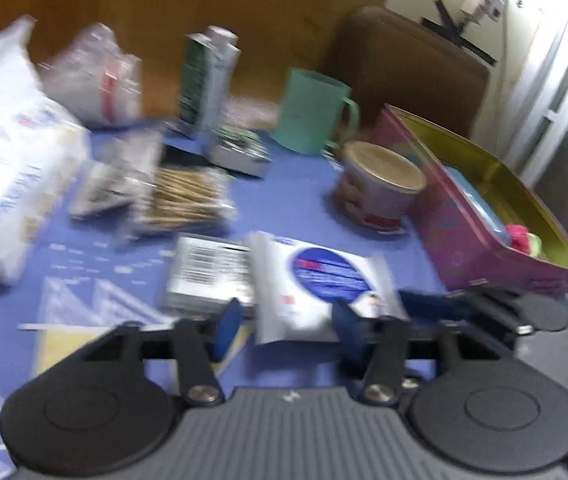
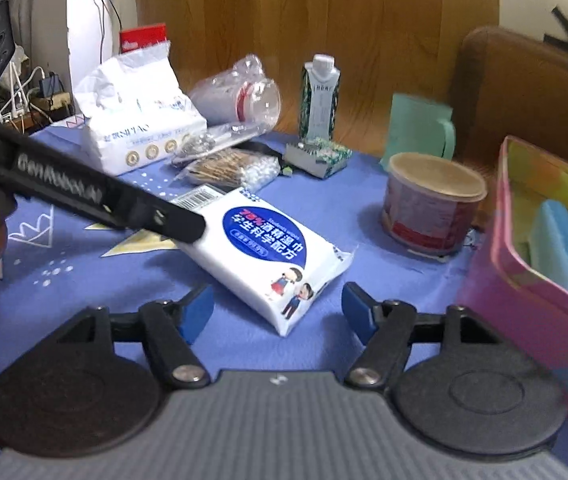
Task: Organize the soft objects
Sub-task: 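Place the wet-wipes pack into the pink tin and release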
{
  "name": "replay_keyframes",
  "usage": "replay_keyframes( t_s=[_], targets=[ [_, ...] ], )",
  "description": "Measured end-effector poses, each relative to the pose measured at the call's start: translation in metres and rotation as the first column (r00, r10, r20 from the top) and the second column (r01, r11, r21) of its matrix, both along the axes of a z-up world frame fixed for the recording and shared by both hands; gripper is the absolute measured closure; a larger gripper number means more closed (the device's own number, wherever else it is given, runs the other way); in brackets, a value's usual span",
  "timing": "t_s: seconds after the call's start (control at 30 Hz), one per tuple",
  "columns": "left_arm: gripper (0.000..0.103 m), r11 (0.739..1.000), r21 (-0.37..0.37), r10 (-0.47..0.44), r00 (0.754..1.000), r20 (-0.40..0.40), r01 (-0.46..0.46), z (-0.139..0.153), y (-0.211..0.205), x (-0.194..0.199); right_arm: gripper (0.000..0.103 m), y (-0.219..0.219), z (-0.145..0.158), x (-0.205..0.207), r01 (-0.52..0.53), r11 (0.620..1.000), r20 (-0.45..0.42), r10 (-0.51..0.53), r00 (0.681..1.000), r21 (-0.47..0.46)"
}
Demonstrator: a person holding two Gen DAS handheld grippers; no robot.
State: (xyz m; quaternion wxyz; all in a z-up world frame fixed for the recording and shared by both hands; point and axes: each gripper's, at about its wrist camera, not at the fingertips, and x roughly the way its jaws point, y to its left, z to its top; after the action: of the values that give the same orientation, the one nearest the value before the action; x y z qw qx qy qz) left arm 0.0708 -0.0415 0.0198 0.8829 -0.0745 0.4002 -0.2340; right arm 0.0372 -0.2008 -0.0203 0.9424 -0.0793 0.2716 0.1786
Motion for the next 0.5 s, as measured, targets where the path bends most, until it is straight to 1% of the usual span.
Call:
replay_keyframes(
  t_s=[0.03, 0.07, 0.1, 0.17, 0.2, 0.27, 0.3, 0.37, 0.43, 0.5],
  targets=[
    [0.064, 1.000, 0.007, 0.009, 1.000, 0.006, -0.009, -0.002, -0.004, 0.001, 0.043, 0.001, -0.002, 0.004, -0.013, 1.000, -0.024, 0.014, 1.000, 0.018],
    [0.065, 1.000, 0.017, 0.006, 1.000, 0.023, -0.007, 0.000, -0.008, 0.000, 0.052, -0.001, -0.002, 0.004, -0.011, 0.999, -0.018, 0.012, 1.000, 0.039],
    [0.066, 1.000, 0.020, -0.003, 0.999, 0.034, 0.002, 0.002, -0.011, -0.002, 0.054, 0.002, -0.002, 0.003, 0.006, 1.000, -0.008, -0.006, 1.000, 0.030],
    [0.067, 1.000, 0.014, -0.022, 0.997, 0.073, 0.021, 0.016, -0.014, -0.006, 0.057, 0.004, -0.001, -0.004, 0.044, 0.999, 0.030, -0.045, 0.999, 0.016],
    [0.067, 0.999, 0.000, -0.032, 0.995, 0.096, 0.032, 0.025, -0.016, -0.009, 0.057, 0.003, 0.003, -0.010, 0.058, 0.998, 0.055, -0.059, 0.997, 0.027],
    [0.066, 0.997, -0.037, -0.057, 0.988, 0.144, 0.063, 0.042, -0.023, -0.009, 0.057, -0.003, 0.015, -0.025, 0.079, 0.997, 0.140, -0.081, 0.987, 0.021],
    [0.066, 0.994, -0.055, -0.082, 0.981, 0.174, 0.092, 0.052, -0.032, -0.008, 0.058, -0.006, 0.023, -0.033, 0.099, 0.995, 0.190, -0.100, 0.977, 0.013],
    [0.067, 0.987, -0.058, -0.137, 0.968, 0.210, 0.152, 0.064, -0.055, -0.001, 0.058, -0.019, 0.037, -0.045, 0.159, 0.987, 0.270, -0.157, 0.950, 0.012],
    [0.067, 0.974, -0.060, -0.199, 0.954, 0.226, 0.217, 0.070, -0.089, 0.010, 0.058, -0.036, 0.046, -0.050, 0.226, 0.974, 0.314, -0.217, 0.924, 0.006],
    [0.067, 0.959, -0.055, -0.257, 0.937, 0.236, 0.277, 0.070, -0.120, 0.021, 0.058, -0.062, 0.050, -0.050, 0.308, 0.951, 0.328, -0.292, 0.898, 0.003]
  ],
)
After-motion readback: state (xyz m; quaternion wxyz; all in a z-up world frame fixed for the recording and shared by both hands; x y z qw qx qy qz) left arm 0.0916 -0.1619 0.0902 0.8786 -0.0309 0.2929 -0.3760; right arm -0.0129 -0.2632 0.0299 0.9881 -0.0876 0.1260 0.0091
